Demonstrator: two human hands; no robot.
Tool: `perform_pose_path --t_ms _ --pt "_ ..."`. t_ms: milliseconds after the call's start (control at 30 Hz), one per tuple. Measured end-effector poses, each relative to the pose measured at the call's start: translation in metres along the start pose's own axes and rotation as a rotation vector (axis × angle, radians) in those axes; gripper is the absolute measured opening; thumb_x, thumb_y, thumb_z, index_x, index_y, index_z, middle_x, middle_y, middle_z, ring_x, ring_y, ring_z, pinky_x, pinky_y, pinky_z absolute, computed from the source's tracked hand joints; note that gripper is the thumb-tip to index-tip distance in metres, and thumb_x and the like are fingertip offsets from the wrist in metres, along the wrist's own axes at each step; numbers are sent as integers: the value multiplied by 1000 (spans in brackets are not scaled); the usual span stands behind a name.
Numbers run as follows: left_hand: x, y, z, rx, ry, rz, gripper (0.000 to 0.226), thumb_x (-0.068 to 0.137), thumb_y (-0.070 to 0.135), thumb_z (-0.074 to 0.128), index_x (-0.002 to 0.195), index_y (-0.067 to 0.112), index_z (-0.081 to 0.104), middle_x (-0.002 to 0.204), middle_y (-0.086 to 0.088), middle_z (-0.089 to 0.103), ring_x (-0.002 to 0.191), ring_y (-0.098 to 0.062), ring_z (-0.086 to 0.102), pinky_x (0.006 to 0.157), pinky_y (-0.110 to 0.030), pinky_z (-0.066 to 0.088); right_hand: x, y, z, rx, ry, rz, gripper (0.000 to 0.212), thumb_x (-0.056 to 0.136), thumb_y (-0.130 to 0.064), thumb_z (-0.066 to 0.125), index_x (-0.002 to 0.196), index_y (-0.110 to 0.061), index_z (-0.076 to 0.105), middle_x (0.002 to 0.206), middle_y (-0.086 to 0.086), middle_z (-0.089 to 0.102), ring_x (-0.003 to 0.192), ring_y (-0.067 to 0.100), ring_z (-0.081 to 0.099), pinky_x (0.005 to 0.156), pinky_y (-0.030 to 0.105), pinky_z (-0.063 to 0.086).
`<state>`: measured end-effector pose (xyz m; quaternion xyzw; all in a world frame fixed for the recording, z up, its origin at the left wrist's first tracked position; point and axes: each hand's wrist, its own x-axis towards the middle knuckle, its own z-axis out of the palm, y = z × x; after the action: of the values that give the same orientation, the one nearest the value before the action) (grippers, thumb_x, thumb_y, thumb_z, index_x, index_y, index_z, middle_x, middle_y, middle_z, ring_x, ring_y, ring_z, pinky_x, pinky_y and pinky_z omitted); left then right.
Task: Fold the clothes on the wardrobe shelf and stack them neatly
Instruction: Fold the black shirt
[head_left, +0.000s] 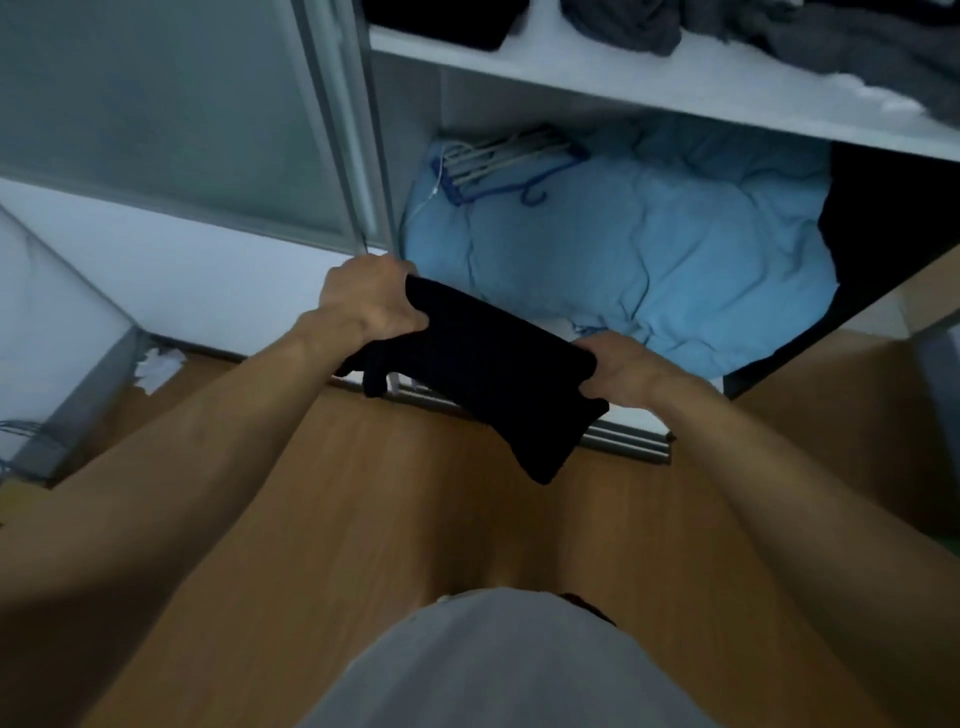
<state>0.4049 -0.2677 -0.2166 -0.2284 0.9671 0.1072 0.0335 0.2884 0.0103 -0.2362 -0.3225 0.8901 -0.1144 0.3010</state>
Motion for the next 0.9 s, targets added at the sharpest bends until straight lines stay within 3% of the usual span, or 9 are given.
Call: perform_pose_path --t_ms 200,300,367,467,533,633,733,833,900 --pt "52 -20 -71 -55 168 60 62 66 52 66 118 18 66 127 -1 47 119 -26 49 98 -47 49 30 -30 -81 -231 549 62 17 91 -31 57 102 -23 68 112 6 63 101 31 63 76 35 47" --pt "75 -19 -105 -228 203 99 58 61 55 61 104 17 65 106 -1 60 92 -22 62 77 -36 53 45 -36 -129 -108 699 6 7 92 -26 56 90 -22 62 101 7 67 90 28 67 72 38 52" --pt "91 -16 -125 -362 253 141 40 62 51 63 86 20 63 83 4 61 72 -14 60 59 -26 46 58 -41 -162 212 760 -35 6 93 -19 57 89 -20 60 87 4 68 67 23 71 63 37 57" --pt "117 -12 -148 -594 311 224 16 79 31 75 81 28 59 69 12 62 63 -8 60 51 -11 42 83 -49 -210 801 756 -88 6 96 -13 57 100 -18 59 87 7 69 49 17 68 51 31 58" --pt "133 -7 -160 -728 310 248 14 85 34 77 90 32 64 77 16 71 74 -3 68 62 -9 47 105 -52 -242 1009 744 -140 15 98 -17 58 113 -16 58 94 6 70 54 19 70 52 28 58" --pt "165 3 -178 -856 362 224 15 88 42 72 101 39 64 96 20 74 92 0 70 80 -17 53 145 -57 -291 1126 759 -247 13 97 -26 60 110 -24 58 101 1 72 63 18 73 53 24 56" --pt "204 24 -196 -886 483 195 28 93 41 67 117 28 61 108 15 71 97 0 68 79 -14 51 202 -65 -340 1186 744 -310 24 99 -26 58 121 -19 56 110 4 70 73 18 74 63 29 61" --pt "243 48 -220 -822 670 116 33 96 32 64 123 15 53 115 2 65 103 -11 63 85 -18 49 257 -77 -395 1296 570 -389 30 100 -13 52 130 -14 51 121 9 65 92 24 72 84 36 60" --pt "264 59 -238 -713 847 101 30 97 26 62 119 10 50 106 3 62 98 -11 60 81 -9 44 287 -92 -435 1428 439 -503 31 97 1 46 124 -12 54 120 14 65 99 29 71 88 40 59"
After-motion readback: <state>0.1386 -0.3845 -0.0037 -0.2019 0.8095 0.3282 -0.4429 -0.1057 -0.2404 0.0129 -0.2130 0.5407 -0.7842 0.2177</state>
